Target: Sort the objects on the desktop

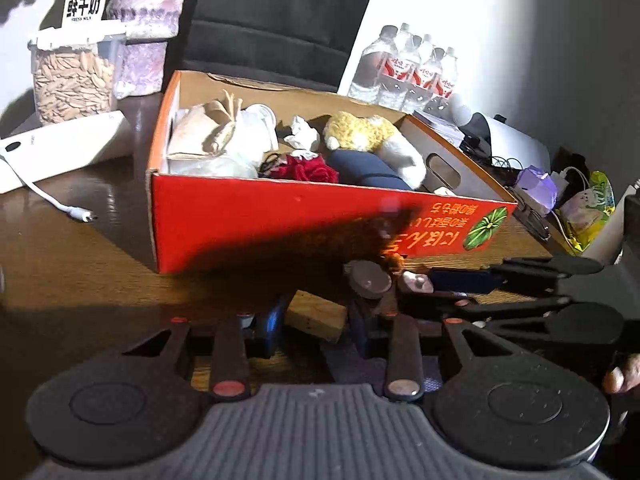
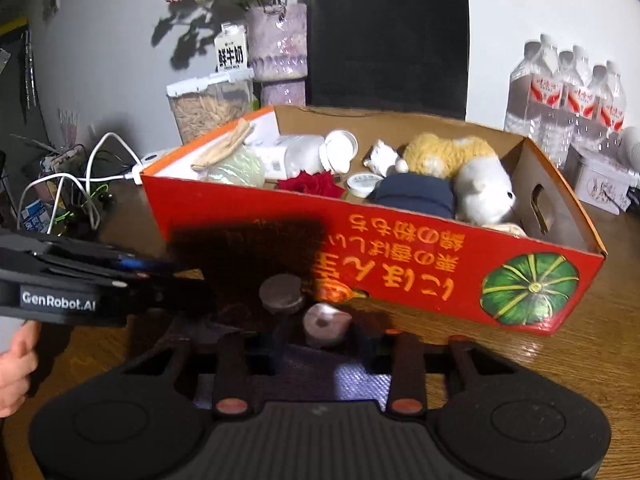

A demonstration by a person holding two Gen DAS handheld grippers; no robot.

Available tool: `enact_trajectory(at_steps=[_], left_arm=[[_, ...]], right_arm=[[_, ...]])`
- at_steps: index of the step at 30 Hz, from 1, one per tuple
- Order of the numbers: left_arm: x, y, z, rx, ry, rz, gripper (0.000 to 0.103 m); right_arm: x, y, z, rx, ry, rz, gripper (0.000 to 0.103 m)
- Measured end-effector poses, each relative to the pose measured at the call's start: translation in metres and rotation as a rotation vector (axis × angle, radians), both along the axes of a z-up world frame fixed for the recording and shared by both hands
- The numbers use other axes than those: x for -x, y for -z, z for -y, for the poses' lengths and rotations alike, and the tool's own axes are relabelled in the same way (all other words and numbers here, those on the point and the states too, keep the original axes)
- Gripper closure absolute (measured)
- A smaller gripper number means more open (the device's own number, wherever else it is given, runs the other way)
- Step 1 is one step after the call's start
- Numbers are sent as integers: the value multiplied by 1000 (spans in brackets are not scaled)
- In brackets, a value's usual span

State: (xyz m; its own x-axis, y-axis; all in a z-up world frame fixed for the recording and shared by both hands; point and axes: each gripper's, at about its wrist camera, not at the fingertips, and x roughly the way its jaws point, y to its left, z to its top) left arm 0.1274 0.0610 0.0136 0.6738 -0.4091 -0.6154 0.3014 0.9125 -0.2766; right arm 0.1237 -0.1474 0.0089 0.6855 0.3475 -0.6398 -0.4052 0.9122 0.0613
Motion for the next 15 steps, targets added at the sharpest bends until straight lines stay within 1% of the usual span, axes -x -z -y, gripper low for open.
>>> enact_trajectory(at_steps=[2,3,5,7,8,10,11,15], left_arm=[[0,0,-2,7,-1,-2,68],[0,-1,0,-4,-3,5,68],[3,-3,3,-36,-9,35,68],[10,-9,5,-49,-23,78,68],[14,-12,6,-44,-27,103,68],[22,-18,6,-33,-47,118,68],[28,-22,8,-36,-62,129,68],[56,-35,23,-77,-102,191,68]], right_arm=[[1,0,-1,-3,7,1,78],[1,0,0,-8,14,1,78],[3,-1,2,-22,54,-1,78],[7,-4,7,-31,99,4,78],[12,-8,11,-28,131,21,78],[22,-17,19,-9,172,67,78],[29,-22,25,-4,188,89,78],[54,-36,47,7,233,126,78]])
